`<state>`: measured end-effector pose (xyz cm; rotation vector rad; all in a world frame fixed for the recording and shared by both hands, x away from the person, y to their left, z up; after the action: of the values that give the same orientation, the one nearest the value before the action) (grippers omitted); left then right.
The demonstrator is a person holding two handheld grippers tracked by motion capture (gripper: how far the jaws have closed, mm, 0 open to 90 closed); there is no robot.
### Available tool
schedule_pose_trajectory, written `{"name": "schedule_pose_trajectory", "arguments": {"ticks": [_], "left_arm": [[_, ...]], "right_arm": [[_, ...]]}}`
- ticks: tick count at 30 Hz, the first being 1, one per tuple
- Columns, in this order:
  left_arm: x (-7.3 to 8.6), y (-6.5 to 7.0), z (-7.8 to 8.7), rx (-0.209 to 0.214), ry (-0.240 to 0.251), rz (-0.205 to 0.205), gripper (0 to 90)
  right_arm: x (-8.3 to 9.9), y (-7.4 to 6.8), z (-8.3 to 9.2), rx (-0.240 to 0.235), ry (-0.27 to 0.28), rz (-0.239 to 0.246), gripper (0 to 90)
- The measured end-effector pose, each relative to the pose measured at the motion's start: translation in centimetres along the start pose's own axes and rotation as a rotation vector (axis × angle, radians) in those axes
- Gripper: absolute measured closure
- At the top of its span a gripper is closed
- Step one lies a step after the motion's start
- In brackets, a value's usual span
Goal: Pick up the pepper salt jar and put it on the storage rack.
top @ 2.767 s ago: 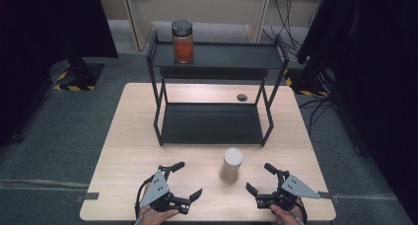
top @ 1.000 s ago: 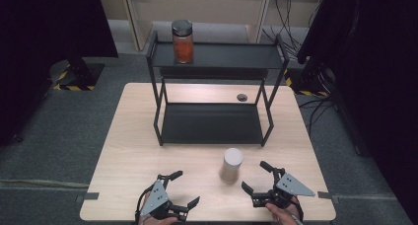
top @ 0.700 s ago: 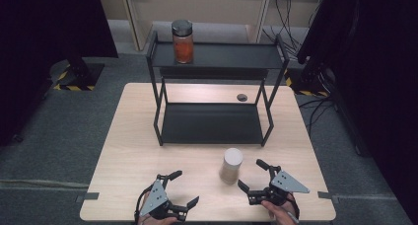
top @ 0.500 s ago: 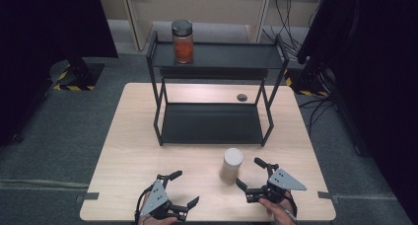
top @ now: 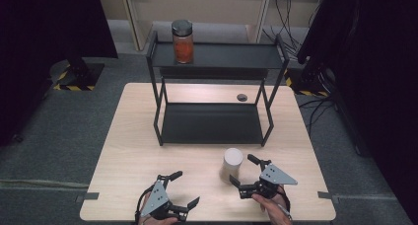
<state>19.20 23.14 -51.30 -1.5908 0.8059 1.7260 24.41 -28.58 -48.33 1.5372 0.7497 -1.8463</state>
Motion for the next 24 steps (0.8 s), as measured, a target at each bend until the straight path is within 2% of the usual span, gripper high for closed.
{"name": "schedule_pose_trajectory", "arguments": {"ticks": [9, 18, 24], "left_arm": [[0.0, 0.0, 0.0, 0.0, -0.001, 0.002, 3.0], [0.0, 0.0, 0.0, 0.001, 0.0, 0.002, 3.0], [0.0, 0.0, 0.0, 0.001, 0.002, 0.001, 3.0]], "right_arm": [[0.0, 0.1, -1.3, -0.008, -0.019, 0.003, 3.1], [-0.1, 0.3, -1.9, -0.003, -0.038, 0.013, 11.4], [-0.3, 0.3, -2.4, 0.003, -0.054, 0.02, 20.9]]}}
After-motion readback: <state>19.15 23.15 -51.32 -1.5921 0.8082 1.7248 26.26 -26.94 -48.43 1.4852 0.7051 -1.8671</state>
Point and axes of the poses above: each handheld gripper's, and its own axes: z roughly backward along the jaws, x roughly out of its underside, y roughly to its right, the point moved 2 cm from there along -z, roughly forward along the jaws
